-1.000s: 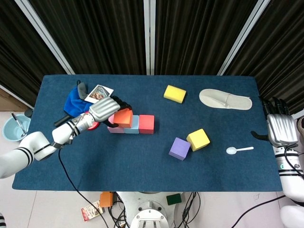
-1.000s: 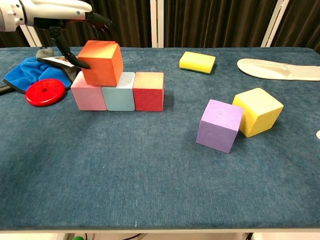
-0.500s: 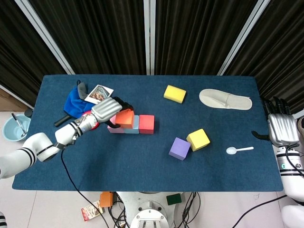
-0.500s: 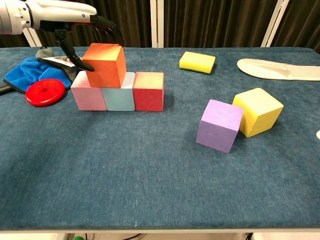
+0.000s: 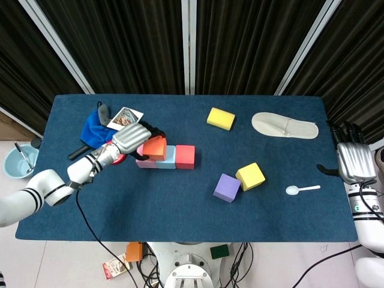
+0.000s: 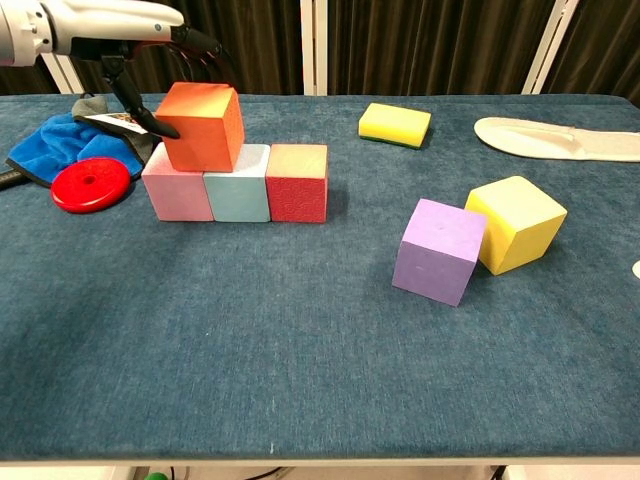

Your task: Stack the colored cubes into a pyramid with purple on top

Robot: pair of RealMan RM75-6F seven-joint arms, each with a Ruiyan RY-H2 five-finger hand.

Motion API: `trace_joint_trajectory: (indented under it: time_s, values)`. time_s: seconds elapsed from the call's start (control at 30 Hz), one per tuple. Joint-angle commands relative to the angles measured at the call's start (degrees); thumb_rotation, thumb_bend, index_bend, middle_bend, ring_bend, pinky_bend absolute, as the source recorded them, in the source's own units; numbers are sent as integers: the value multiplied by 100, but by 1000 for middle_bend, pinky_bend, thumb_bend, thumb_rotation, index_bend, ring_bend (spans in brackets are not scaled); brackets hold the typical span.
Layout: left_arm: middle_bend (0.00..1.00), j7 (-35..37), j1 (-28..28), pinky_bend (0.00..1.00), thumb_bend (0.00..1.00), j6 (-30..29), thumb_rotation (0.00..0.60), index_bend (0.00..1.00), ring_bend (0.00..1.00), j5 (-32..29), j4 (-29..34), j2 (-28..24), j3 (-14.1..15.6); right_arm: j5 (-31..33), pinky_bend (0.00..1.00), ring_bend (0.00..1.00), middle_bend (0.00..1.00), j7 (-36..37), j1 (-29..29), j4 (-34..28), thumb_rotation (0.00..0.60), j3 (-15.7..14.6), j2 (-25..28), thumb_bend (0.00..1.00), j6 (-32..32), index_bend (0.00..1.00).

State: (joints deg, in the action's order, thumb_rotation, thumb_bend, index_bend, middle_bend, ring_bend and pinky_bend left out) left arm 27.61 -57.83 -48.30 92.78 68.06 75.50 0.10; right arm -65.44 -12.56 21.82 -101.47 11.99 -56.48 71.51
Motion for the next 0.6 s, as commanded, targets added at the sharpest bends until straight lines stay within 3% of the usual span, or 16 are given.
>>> trace_joint_trajectory:
  time_s: [0.03,0.6]
  values:
    - [287,-55,26,264,176,6,600,292,304,-70,66,-27,-30,-13,0,0,129,5,-2,1,600,3,1,67,1,1]
    - [281,-459,106,263,175,103,600,288,304,-305,359,-70,-125,-38,0,0,129,-1,-6,10,600,15,0,68,-27,1]
